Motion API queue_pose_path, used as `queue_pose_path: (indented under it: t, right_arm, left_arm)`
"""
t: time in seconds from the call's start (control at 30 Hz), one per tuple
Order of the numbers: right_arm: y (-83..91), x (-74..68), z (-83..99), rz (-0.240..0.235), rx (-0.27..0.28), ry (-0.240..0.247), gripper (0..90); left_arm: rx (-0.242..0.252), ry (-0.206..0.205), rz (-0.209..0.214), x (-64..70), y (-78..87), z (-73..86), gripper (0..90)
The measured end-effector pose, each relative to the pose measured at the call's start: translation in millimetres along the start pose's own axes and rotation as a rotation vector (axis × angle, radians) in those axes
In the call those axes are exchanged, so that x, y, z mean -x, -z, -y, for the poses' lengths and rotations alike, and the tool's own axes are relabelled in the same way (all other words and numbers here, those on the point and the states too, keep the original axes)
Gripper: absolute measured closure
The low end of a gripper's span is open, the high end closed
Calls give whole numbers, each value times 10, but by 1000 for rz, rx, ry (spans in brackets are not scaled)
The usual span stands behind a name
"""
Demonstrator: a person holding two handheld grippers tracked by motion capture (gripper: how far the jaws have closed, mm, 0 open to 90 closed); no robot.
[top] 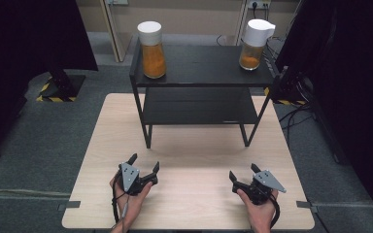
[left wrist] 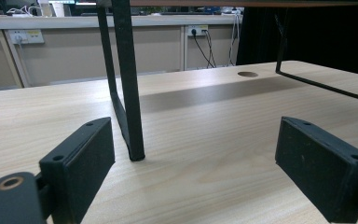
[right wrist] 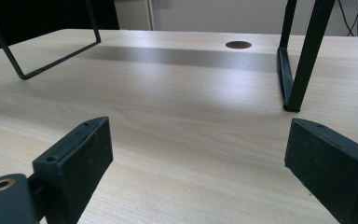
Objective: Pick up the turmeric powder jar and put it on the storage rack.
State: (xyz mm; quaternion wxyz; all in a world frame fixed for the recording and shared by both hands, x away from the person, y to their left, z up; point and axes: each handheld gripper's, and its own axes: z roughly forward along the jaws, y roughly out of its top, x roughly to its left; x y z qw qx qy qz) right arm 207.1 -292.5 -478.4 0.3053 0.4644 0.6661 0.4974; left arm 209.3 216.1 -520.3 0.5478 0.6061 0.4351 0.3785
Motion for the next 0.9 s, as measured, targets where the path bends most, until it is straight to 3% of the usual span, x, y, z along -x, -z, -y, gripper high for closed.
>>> queue_pose_path:
  t: [0.37,0.9]
  right_arm:
    - [5,-18,13,-2,6,22,77]
    - [6,2,15,-9,8,14,76]
  left_arm:
    - [4,3,-1,5,0,6,113]
    - [2,1,1,12,-3,4,113]
